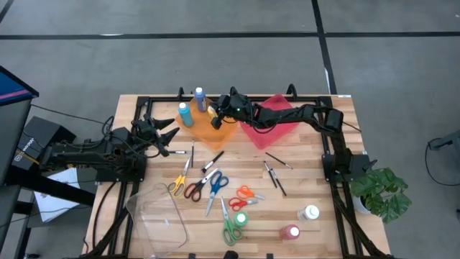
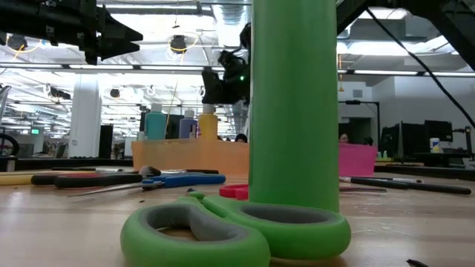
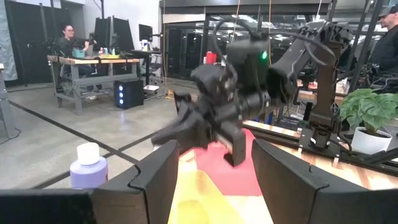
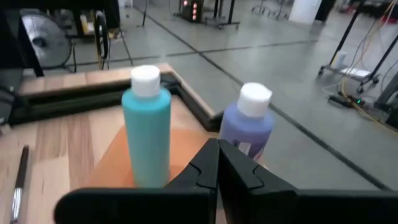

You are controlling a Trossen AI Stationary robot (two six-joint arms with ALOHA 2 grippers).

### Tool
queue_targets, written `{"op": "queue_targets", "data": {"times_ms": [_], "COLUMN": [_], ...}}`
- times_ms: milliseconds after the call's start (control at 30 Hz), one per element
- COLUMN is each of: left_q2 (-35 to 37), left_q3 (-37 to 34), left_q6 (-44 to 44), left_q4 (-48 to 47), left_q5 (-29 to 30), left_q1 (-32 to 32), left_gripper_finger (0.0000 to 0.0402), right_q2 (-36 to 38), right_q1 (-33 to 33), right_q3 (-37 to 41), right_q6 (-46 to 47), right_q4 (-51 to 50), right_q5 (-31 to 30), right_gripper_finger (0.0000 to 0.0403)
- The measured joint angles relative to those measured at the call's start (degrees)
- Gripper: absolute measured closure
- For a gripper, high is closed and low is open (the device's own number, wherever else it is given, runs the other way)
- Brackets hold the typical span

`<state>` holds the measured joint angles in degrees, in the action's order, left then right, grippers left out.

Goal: Pick & Place Paint Supplies
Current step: Put the yellow paint bottle into the orange bin

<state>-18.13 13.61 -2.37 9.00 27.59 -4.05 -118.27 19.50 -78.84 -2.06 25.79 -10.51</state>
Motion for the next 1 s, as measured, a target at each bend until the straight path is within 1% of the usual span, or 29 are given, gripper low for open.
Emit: {"op": "queue_targets", "data": {"times_ms": [100,767,867,1000], "left_q2": [0.0,0.0,0.0,0.0], "left_q3": [0.0,0.0,0.0,0.0], "left_q6": [0.1,0.0,0.0,0.0], "left_q4": [0.0,0.0,0.0,0.0], "left_q5": [0.0,0.0,0.0,0.0], "left_q1": [0.0,0.0,0.0,0.0], "left_gripper_finger": [0.0202,0.0202,0.0202,0.0202], "right_q2": [-1.0,-0.8,-0.9,-0.9], "right_q1": [-0.2,-0.7,-0.6,-0.6], "right_q3": [-0.2,-0.2,-0.2,-0.2], "right_q6": [0.3,2.5,3.9,4.0], "right_q4": [1.3,-1.7,-1.9,-2.4], "right_q5": [0.0,0.1,1.3,1.3], "right_gripper_finger": [0.0401,0.0403,0.0403,0.0403]}}
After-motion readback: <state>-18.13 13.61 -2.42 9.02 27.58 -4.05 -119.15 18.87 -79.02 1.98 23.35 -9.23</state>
